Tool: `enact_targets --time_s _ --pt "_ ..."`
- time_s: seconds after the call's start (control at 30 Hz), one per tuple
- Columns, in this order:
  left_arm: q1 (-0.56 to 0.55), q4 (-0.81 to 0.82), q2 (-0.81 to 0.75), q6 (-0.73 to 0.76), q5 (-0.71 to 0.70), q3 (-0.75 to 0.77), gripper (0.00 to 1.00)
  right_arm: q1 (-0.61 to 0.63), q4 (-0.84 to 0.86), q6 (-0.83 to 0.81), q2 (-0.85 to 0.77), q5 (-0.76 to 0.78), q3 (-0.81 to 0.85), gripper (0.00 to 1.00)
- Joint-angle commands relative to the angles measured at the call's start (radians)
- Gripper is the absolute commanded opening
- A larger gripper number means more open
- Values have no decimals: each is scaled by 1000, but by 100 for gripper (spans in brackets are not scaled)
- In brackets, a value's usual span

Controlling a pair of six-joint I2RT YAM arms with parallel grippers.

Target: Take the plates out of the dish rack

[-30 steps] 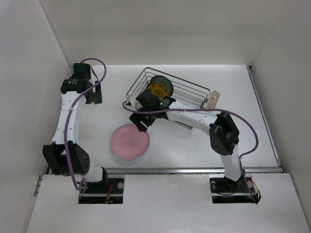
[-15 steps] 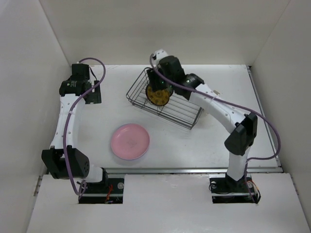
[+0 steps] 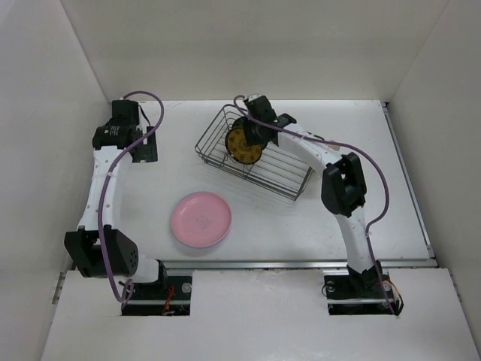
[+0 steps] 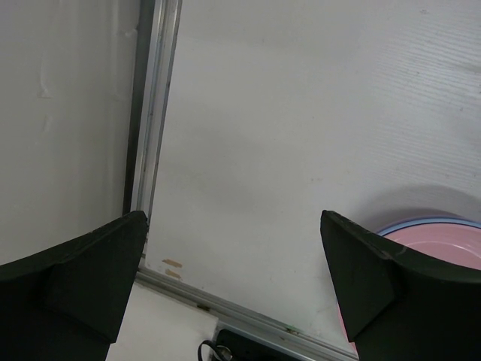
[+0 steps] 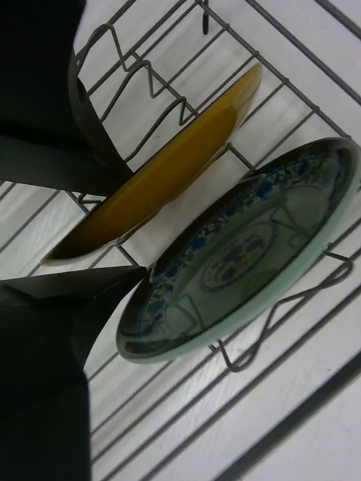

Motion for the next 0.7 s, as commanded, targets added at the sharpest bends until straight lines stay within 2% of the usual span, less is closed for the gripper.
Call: enact_targets --time_s 0.0,0.03,0.07,0.17,0.2,0.37,0.57,0.67 --pt "3 2 -16 2 7 -7 100 1 48 10 -39 -48 12 46" --pt "3 2 -16 2 7 -16 100 1 57 10 -39 -48 3 40" --pt "3 2 -16 2 7 -16 100 1 57 10 -39 -39 -11 26" --pt "3 2 -16 2 7 -26 100 1 57 -13 -39 -14 -22 9" --pt "3 2 -16 2 7 -26 100 1 57 -13 -48 -14 -34 0" --pt "3 13 -16 13 7 -37 100 20 83 -85 -124 71 -100 0" --pt "3 13 -16 13 7 -28 100 76 132 -131 -229 288 -138 0" --pt "3 13 -7 13 7 -19 100 76 160 -131 -286 288 -163 0"
